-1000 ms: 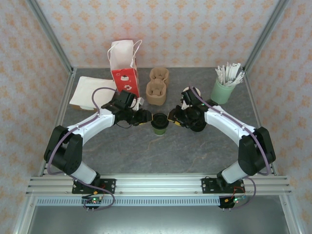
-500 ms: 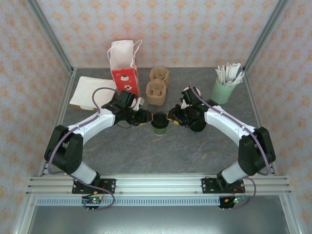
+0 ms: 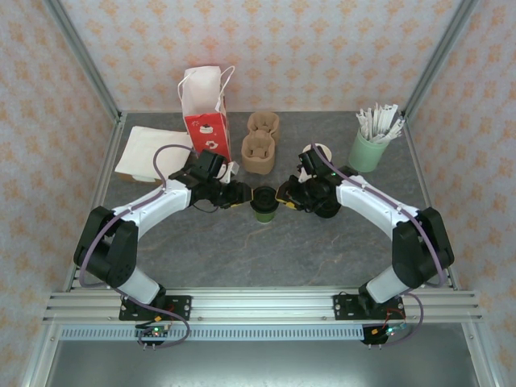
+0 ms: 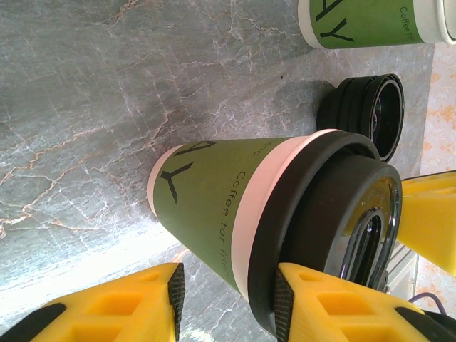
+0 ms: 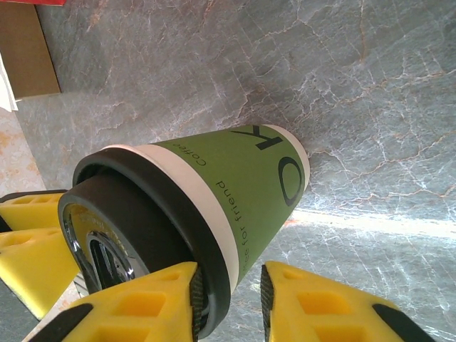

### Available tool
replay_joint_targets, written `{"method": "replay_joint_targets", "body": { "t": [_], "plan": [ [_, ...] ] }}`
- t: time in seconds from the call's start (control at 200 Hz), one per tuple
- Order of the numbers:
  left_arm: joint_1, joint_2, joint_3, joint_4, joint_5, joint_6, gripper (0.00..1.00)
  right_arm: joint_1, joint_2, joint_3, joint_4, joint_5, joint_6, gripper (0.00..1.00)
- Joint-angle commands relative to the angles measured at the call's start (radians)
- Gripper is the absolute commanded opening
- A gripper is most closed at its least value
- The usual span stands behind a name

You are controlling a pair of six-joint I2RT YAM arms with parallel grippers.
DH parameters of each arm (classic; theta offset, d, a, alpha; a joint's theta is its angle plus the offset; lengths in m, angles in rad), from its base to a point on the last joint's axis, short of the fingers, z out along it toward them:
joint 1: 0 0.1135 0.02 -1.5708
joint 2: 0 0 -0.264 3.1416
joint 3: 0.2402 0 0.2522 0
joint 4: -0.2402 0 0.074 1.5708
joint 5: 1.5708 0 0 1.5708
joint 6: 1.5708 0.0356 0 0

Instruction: Pack the takeout coffee

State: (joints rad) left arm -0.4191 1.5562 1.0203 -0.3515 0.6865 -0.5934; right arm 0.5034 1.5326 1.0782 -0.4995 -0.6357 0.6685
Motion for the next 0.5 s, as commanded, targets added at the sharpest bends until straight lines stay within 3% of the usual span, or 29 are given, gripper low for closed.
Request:
{"method": "replay_joint_targets", "body": {
  "t": [0.0, 0.495],
  "plan": [
    [-0.012, 0.022, 0.022, -0.035, -0.045, 0.029, 0.4, 0.006, 0.031, -0.006, -0.036, 0.025, 0.003, 0.29],
    [-0.011, 0.031, -0.02, -0.086, -0.12, 0.053, 0.38, 0.006, 0.087, -0.01, -0.131, 0.065, -0.015, 0.28]
  ]
}}
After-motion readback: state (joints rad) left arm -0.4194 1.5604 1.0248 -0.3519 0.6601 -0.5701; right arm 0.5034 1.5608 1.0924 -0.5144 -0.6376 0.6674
